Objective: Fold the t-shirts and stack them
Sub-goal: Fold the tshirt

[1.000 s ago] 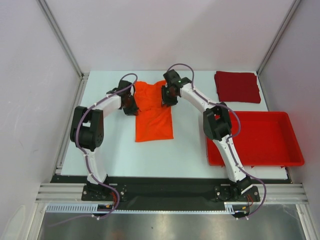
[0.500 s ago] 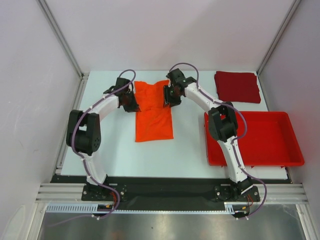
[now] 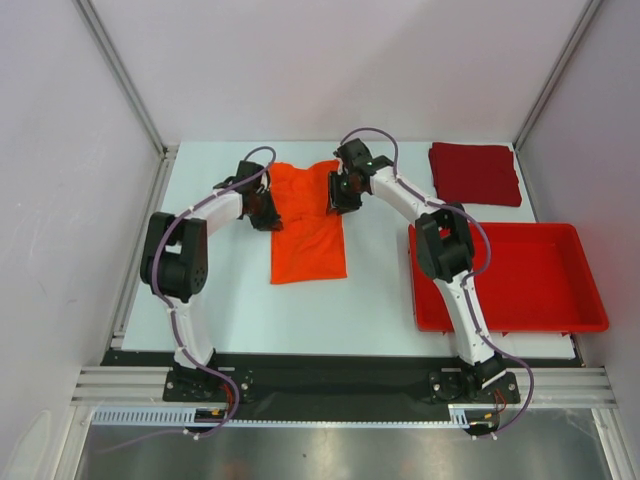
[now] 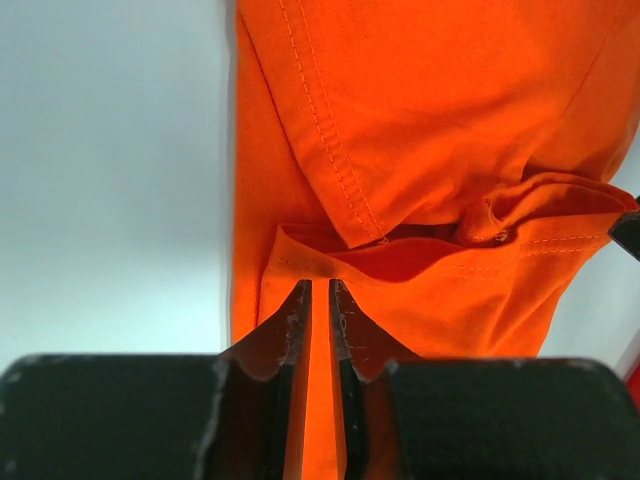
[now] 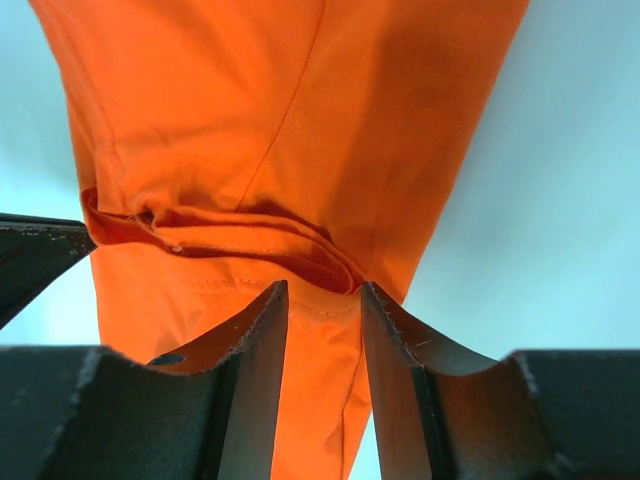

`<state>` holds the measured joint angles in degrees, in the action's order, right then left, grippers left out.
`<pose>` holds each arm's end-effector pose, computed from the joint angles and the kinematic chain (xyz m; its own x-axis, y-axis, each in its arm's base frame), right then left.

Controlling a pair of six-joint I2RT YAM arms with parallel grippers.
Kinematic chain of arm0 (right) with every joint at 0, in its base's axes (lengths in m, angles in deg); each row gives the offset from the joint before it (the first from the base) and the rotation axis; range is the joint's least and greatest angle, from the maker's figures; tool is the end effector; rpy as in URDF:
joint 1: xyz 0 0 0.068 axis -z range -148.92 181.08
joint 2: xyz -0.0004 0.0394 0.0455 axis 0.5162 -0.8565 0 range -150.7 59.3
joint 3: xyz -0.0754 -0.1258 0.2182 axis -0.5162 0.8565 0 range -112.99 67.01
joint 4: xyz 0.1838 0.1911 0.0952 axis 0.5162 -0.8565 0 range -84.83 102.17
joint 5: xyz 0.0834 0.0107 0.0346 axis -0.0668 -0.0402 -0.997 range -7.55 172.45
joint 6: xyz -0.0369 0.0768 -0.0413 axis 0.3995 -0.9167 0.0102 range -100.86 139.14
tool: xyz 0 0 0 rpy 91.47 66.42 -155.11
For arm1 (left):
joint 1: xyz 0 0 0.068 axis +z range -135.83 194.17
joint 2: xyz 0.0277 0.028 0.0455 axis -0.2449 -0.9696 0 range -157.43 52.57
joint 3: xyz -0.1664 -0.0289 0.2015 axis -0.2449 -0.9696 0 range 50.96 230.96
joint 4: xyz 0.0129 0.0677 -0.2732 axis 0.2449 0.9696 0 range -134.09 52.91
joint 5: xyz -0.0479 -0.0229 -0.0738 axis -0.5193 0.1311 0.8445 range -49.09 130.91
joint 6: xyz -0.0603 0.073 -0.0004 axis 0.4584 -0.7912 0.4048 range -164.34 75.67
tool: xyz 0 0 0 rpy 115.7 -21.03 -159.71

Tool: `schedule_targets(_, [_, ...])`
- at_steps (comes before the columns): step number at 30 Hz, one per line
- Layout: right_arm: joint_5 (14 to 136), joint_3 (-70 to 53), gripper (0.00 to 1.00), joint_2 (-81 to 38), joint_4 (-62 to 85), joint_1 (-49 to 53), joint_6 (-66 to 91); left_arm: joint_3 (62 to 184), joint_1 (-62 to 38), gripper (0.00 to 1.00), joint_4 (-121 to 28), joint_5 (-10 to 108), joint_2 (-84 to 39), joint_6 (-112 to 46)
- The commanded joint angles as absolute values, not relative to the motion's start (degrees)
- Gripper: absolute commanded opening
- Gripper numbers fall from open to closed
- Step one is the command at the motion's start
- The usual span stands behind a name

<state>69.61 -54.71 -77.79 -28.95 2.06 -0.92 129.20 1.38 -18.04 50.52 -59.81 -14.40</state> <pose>0.4854 0.2910 0.1421 -0.8840 -0.1079 -0.4548 -0.2948 0.8838 0.3633 0.4352 -0.1135 0.1107 -0.8826 -0.3042 -0.3586 -0.1629 0.9131 -0.3737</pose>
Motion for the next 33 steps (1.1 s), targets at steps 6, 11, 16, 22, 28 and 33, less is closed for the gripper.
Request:
schedule_targets(6, [68.6,-53.7,0.40,-78.7,-26.5,2.3,-1.8,131.4,1.2,0.16,-19.0,50.8,-60.6,-14.1])
schedule_targets(11, [68.6,-54.5,0.36,-79.3,-26.6,2.4,-1.7,131.9,1.2,0.16,-18.5,50.5,-61.2,-14.5])
schedule_targets(16, [70.0,-54.5,0.26,-79.8,-26.6,2.7,-1.2,132.3,1.2,0.16,-18.7,50.5,-62.0,-14.5])
schedule_targets(22, [75.1,-55.1,0.02,-77.0,-28.4,2.3,-1.4,132.2,1.2,0.15,-18.6,50.1,-62.0,-15.0])
schedule_targets(28, [75.6,-55.3,0.00,-76.5,-29.2,1.7,-3.0,132.1,1.2,0.15,-18.5,49.4,-62.8,-15.2])
schedule_targets(33, [73.4,-57.1,0.16,-79.3,-28.0,1.5,-2.0,132.3,1.2,0.15,-18.2,48.6,-62.7,-15.9])
